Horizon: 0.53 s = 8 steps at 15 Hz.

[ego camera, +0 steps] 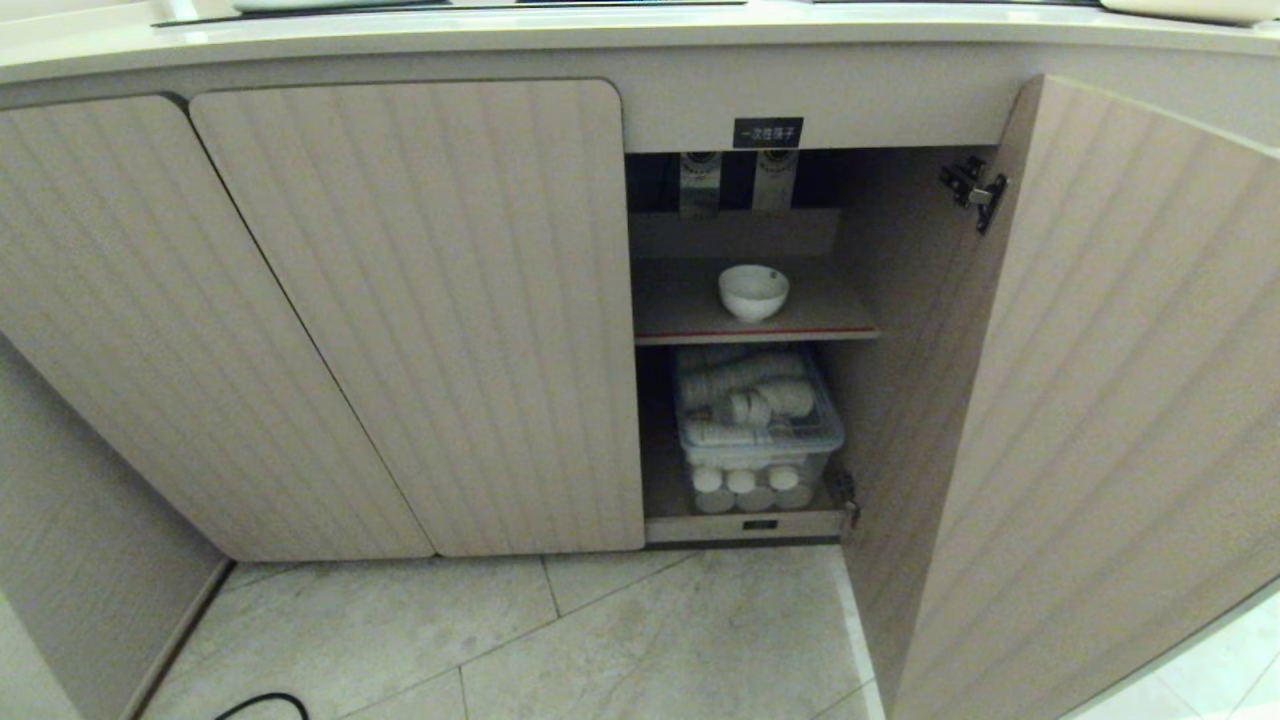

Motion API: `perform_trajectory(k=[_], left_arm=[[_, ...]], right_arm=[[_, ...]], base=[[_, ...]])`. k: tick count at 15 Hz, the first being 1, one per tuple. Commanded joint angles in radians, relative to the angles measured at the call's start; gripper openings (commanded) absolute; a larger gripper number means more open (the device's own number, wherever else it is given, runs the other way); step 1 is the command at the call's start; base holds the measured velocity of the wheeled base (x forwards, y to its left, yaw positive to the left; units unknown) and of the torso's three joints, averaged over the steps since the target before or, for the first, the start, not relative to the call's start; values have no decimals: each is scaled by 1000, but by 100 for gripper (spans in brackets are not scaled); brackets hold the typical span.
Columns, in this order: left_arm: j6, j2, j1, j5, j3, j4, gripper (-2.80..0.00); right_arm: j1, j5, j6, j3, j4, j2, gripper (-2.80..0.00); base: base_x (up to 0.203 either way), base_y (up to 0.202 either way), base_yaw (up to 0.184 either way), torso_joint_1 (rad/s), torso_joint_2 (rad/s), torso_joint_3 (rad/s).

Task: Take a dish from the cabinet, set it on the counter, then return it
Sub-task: Close the cabinet door

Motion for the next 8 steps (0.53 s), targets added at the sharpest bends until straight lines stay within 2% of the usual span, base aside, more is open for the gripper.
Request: perform_trajectory(k=[1, 8], left_arm=[[0, 0, 0, 0, 0, 0, -280], [0, 0, 0, 0, 0, 0, -280]], right_arm=[[22, 1, -2, 7, -5, -13, -280], [103, 1, -26, 1, -1, 10, -280]], base=[[0, 0, 0, 0, 0, 0], [0, 0, 0, 0, 0, 0]])
